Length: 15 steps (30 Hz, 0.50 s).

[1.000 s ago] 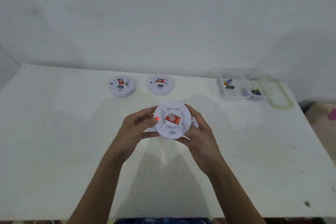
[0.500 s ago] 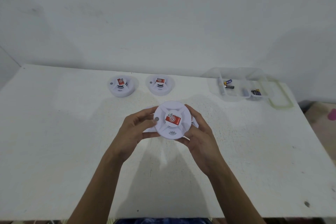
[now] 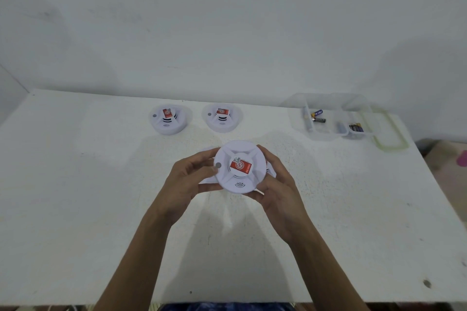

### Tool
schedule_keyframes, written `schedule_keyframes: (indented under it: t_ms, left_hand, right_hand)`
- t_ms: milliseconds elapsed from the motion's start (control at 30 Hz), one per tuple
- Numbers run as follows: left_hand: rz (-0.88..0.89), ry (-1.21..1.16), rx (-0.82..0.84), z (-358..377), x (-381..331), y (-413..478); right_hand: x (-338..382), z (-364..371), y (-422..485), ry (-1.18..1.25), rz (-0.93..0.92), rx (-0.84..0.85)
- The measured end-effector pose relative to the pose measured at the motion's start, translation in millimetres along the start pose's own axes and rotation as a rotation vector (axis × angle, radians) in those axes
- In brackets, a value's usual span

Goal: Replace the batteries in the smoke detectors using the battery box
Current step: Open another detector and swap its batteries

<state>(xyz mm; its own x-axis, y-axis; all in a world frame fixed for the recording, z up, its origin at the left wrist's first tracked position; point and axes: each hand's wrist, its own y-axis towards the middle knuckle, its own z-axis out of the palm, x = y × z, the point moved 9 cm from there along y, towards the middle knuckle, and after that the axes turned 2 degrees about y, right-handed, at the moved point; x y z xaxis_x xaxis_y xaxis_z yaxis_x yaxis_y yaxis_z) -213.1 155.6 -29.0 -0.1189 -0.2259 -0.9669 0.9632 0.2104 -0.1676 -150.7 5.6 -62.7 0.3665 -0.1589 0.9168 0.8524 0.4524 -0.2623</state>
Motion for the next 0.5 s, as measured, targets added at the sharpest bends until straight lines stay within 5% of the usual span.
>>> schedule_keyframes:
  t_ms: [233,500]
  left_hand:
    - [-0.001,0.004,-0.008,2.8,4.0,4.3]
    - [-0.035,0.016,-0.068,12.7,15.5,28.9]
  right_hand:
    - [7.6,-3.9,-8.3,0.020,-0.004,0.070]
    - [14.3,-34.6,4.3,-0.047,-0.009,-0.090]
